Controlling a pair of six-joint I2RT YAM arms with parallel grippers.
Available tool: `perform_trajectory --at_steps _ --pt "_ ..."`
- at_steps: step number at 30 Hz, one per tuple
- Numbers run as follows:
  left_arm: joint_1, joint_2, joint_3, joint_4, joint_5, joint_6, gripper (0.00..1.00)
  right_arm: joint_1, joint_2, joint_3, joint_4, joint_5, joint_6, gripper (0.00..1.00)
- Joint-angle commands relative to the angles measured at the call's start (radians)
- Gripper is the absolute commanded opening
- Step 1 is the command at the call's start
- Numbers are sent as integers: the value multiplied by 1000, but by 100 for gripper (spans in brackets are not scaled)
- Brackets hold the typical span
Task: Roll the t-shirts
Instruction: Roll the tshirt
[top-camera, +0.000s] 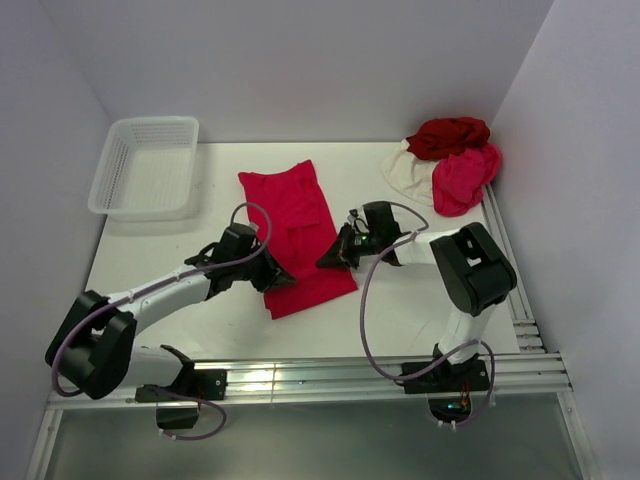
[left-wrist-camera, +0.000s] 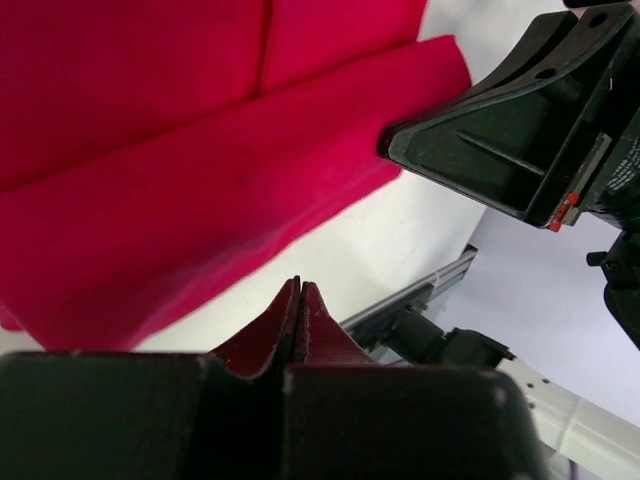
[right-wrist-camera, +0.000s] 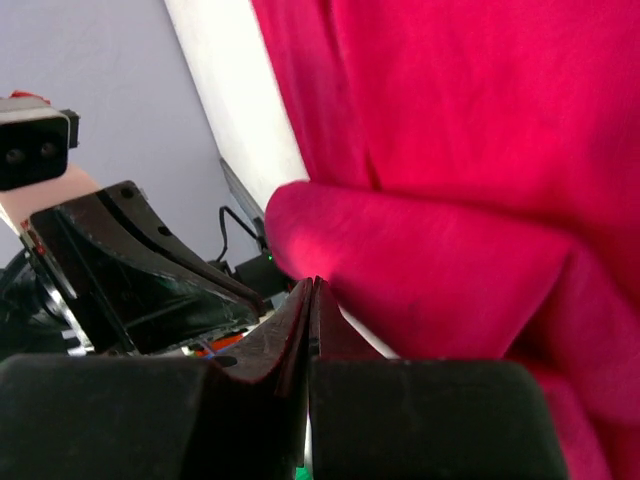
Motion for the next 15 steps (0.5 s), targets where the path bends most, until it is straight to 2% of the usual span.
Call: perform_trajectory --at_steps 1,8,12,15 --pt "17 37 -13 94 15 81 0 7 50 3 136 5 43 0" --pt "147 162 -70 199 87 190 0 1 158 22 179 54 31 0" --pt "218 239 -25 207 98 246 0 -36 186 -6 254 68 58 0" --pt "221 280 25 177 78 291 0 -64 165 -52 317 71 75 0"
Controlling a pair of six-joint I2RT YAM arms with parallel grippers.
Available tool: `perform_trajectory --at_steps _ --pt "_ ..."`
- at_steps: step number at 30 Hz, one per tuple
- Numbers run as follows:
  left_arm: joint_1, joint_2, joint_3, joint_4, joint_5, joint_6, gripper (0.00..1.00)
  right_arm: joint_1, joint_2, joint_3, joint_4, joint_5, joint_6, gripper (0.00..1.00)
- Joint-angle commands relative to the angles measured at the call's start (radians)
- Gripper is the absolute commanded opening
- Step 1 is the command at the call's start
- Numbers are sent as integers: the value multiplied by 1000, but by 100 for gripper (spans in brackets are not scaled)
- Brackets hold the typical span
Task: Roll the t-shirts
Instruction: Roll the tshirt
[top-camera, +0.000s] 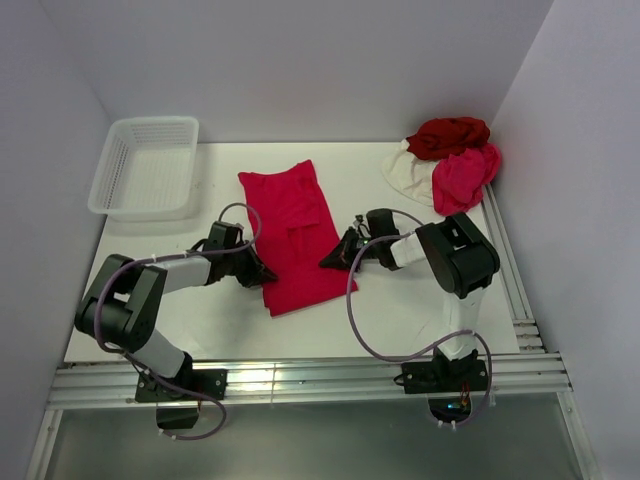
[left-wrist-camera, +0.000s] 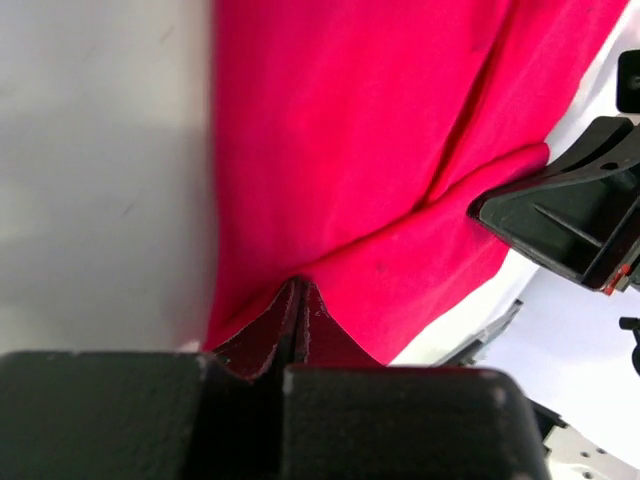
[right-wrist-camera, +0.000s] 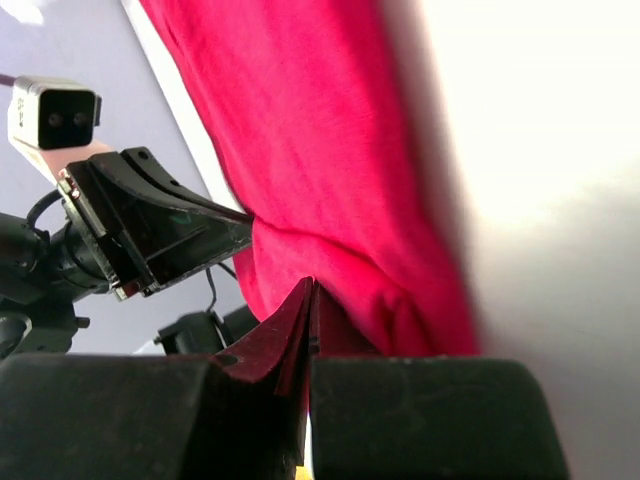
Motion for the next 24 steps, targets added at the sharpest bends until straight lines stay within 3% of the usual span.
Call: perform_trajectory --at_steps 1,4,10,12,13,17,18,19,21,24 --pt "1 28 73 24 -6 92 0 -35 -29 -26 106 20 12 0" --pt "2 30 107 -14 -19 118 1 -41 -76 -24 89 9 -5 1" --pt "2 -119 178 -175 -68 156 3 -41 -275 -52 -56 46 -65 28" --pt "2 -182 165 -198 -51 144 4 -41 -401 -89 -162 158 -100 60" --pt "1 -205 150 -204 -48 132 5 -38 -445 -107 -222 184 -111 87" --pt "-42 -340 28 -220 -51 37 19 -40 -599 -147 -380 241 -197 88" --pt "-58 -360 9 -226 -59 20 27 -41 -607 -137 -423 247 -224 87" --pt "-90 -401 -28 -229 -81 3 44 -41 -607 -126 -501 248 -249 86" --pt "-116 -438 -68 -211 -88 -60 56 -43 -596 -98 -567 268 -341 85" --pt "-156 -477 -131 -163 -83 -120 59 -44 -563 -74 -662 299 -436 82"
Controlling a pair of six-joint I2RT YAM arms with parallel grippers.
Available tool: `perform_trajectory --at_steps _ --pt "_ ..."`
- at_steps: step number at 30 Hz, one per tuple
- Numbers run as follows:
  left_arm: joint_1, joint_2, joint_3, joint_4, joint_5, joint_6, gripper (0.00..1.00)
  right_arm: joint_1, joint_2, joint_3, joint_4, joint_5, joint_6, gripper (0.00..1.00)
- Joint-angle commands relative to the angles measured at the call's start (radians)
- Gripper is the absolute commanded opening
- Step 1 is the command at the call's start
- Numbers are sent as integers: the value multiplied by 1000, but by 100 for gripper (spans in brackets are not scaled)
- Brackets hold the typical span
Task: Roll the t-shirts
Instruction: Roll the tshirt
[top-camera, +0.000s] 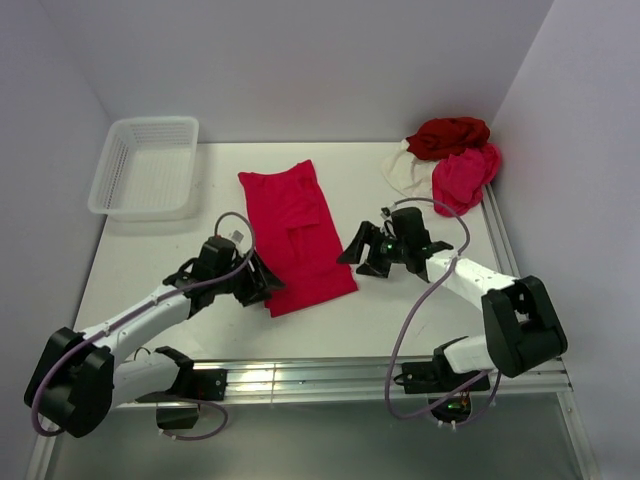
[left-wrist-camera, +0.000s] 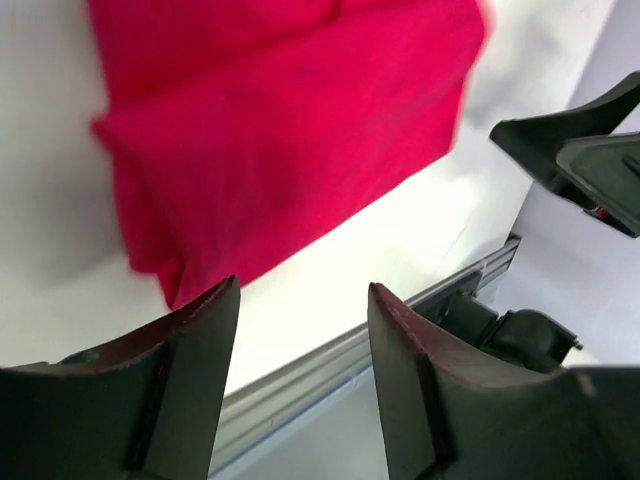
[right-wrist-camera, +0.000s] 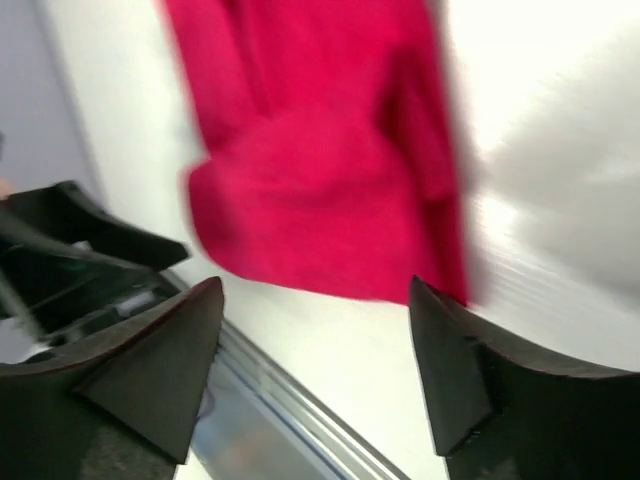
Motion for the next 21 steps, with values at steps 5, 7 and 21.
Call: perform_trajectory --at_steps 5,7,21 --pt "-75 24 -91 163 18 -158 40 -9 94 3 -72 -90 -122 50" --pt "-75 53 -107 275 32 -183 32 -14 132 -6 18 -140 -55 25" --pt "-75 289 -53 464 141 -234 21 90 414 126 215 -379 90 0"
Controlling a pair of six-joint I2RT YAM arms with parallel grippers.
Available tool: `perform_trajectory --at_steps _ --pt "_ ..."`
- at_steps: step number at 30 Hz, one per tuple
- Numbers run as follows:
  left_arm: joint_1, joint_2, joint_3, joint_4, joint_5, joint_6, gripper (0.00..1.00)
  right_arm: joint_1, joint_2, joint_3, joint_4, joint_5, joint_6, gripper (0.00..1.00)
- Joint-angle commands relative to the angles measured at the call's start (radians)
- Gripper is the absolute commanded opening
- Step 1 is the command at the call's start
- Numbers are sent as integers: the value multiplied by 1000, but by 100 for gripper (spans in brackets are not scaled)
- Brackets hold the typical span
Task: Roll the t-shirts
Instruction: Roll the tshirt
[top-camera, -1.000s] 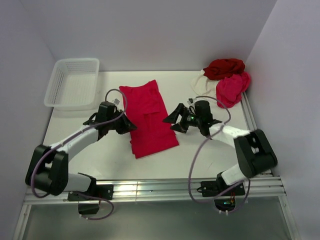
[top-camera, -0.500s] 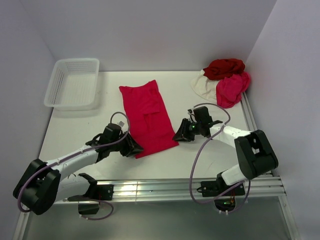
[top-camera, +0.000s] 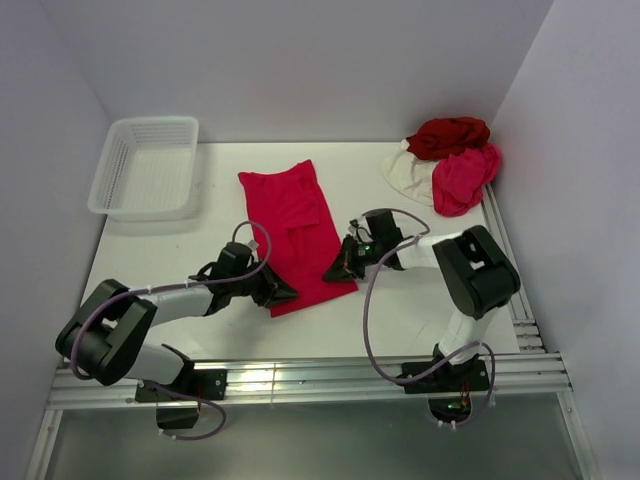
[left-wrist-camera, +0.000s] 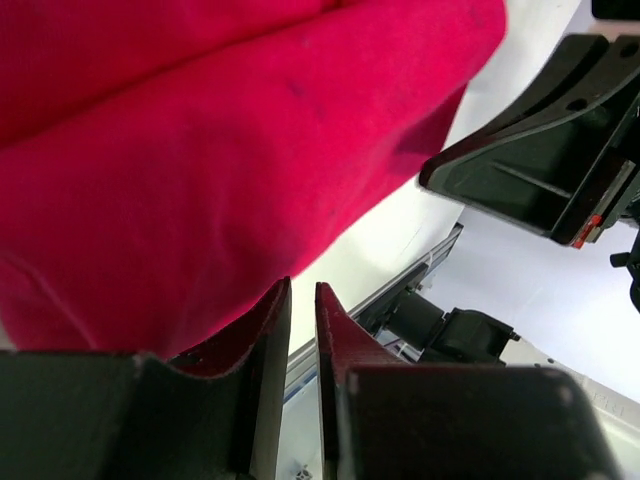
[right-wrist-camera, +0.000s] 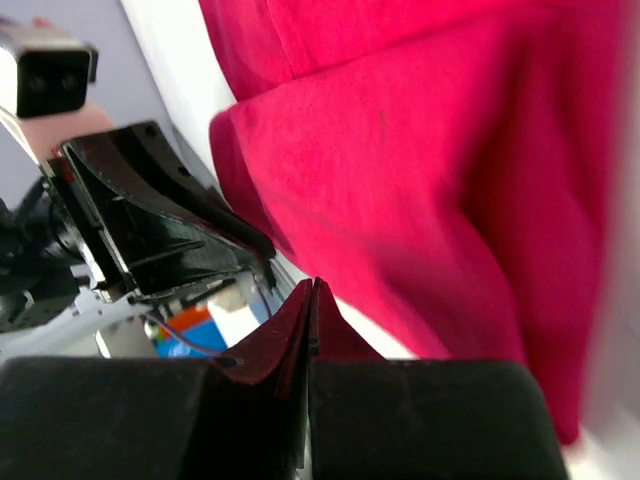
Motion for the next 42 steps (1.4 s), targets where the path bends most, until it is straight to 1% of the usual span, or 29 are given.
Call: perform_trajectory --at_steps 1,4,5,7,8,10,14,17,22,25,28,30,32,35,40,42 --pt "-3 41 31 91 55 -12 21 49 76 63 65 -95 17 0" --pt "-3 67 43 100 75 -3 21 89 142 94 94 -136 23 0" --pt "-1 73 53 80 79 3 21 111 160 106 86 -136 15 0" --pt "-3 102 92 33 81 40 21 131 197 171 -19 -116 -63 0" --pt "-1 116 109 -1 80 55 21 146 215 197 -114 -107 -93 0" --pt "-1 166 149 -67 87 94 20 152 270 249 -157 -110 -144 0" --pt "2 232 156 -98 90 108 16 135 324 286 -249 -92 -199 0" --pt "17 268 105 -70 107 106 16 97 314 257 -251 -90 -218 0" --pt "40 295 79 -81 104 152 15 31 239 185 -228 -73 -229 0" --pt "42 296 71 -90 96 168 14 1 214 172 -266 -32 -244 0" --pt "48 292 64 -91 96 178 14 -38 179 122 -253 -15 -244 0" --pt "54 288 68 -110 93 194 13 -88 145 70 -224 -15 -247 0" --pt "65 277 71 -125 95 201 13 -139 84 41 -251 35 -271 0" --pt "82 253 86 -150 90 218 13 -199 12 4 -259 63 -278 0" --pt "85 197 122 -203 78 218 16 -239 -134 -55 -256 115 -255 0" --pt "85 145 139 -207 75 208 21 -244 -191 -79 -250 125 -239 3"
